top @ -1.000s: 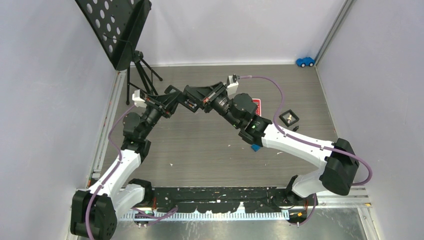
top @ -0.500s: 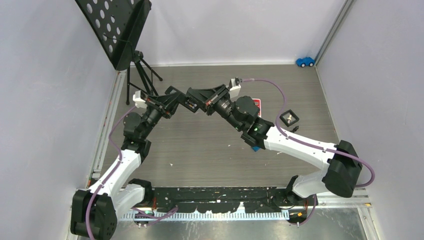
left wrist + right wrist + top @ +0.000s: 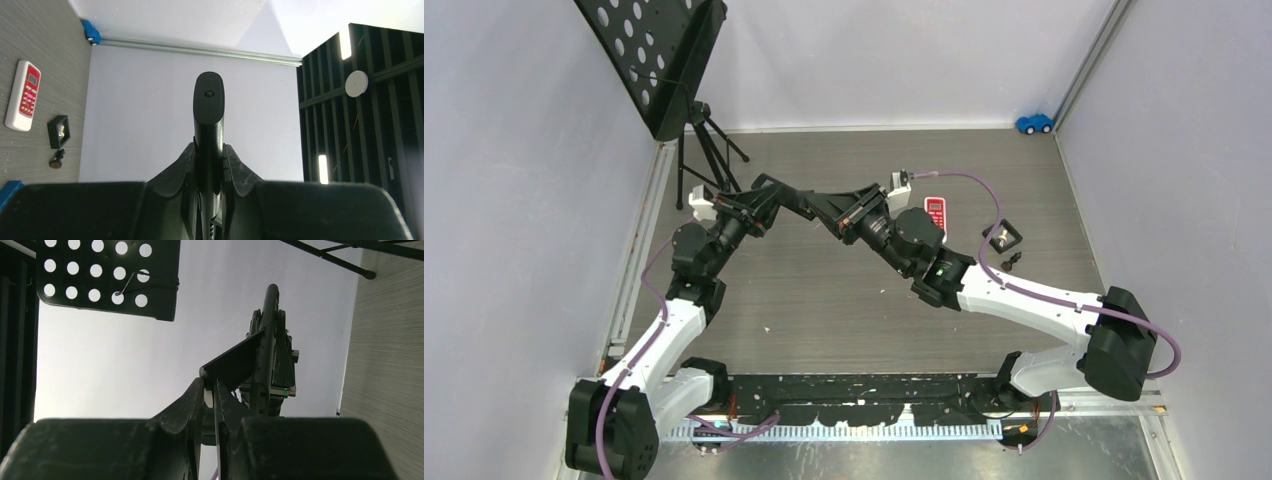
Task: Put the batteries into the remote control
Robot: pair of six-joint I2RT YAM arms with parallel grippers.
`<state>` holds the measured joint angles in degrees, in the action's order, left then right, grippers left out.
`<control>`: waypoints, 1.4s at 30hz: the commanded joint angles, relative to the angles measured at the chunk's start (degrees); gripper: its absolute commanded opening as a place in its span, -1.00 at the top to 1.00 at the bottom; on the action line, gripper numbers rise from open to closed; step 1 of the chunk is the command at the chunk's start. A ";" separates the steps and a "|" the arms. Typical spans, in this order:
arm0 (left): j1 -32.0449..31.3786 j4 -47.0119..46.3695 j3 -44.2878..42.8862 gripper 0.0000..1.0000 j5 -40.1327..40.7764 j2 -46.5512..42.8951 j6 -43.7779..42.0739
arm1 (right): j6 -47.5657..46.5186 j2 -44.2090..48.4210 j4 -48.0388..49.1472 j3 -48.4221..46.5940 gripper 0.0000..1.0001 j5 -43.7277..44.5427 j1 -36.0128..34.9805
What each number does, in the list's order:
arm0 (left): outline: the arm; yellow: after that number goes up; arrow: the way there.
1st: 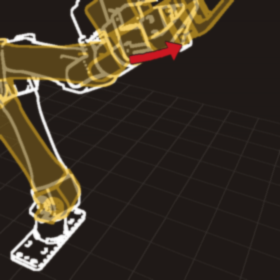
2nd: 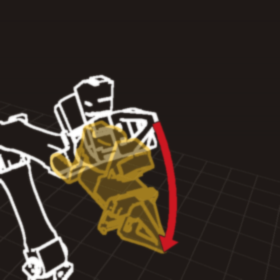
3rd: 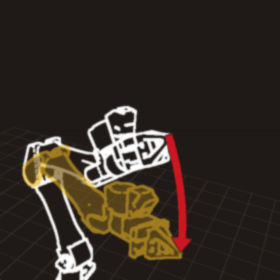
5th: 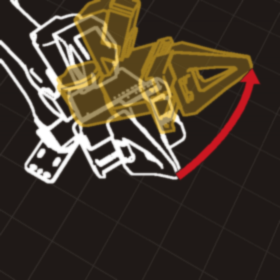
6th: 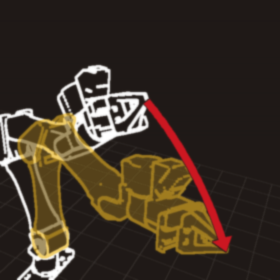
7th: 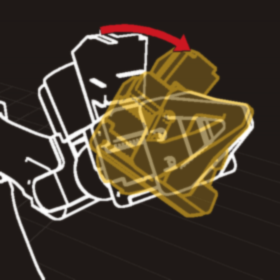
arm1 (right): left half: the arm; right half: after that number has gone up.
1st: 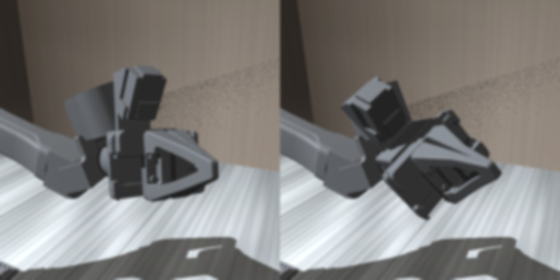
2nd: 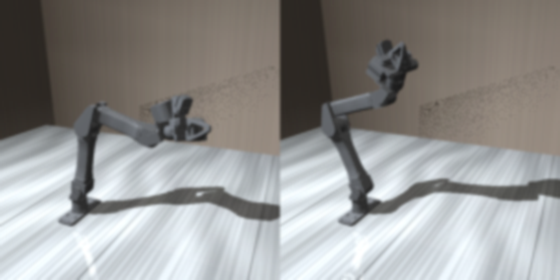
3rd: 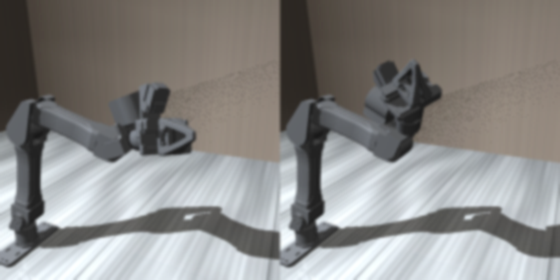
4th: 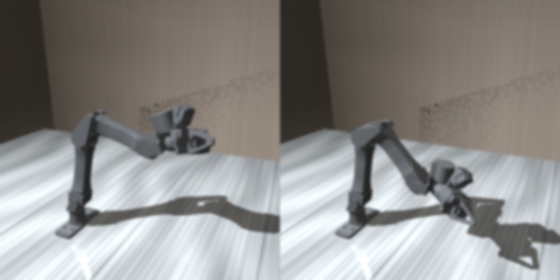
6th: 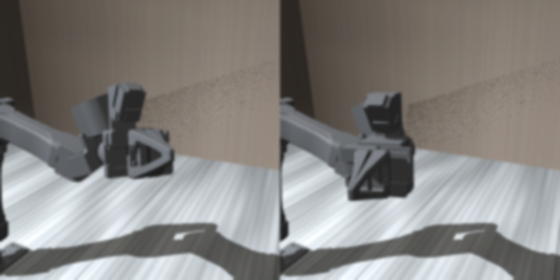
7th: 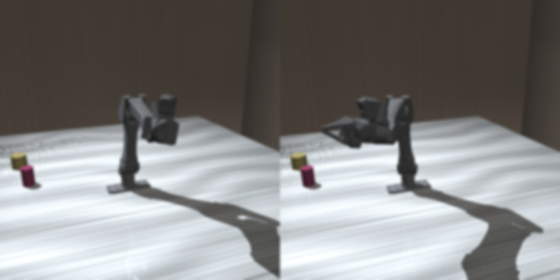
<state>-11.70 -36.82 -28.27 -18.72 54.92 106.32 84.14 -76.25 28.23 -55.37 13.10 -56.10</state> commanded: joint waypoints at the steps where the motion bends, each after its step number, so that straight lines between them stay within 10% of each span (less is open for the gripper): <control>1: -0.47 -4.13 -3.77 1.00 -1.72 -1.48 1.42 | -2.41 0.16 -3.83 1.49 0.65 4.89 -0.74; 42: -0.43 8.34 -4.40 1.00 -1.88 -1.63 -0.52 | -0.46 4.74 -19.86 -0.83 0.34 3.94 -0.02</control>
<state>-11.94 -23.68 -29.06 -19.53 53.89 104.49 83.70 -72.97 14.24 -54.30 16.99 -56.55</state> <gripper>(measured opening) 0.177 0.324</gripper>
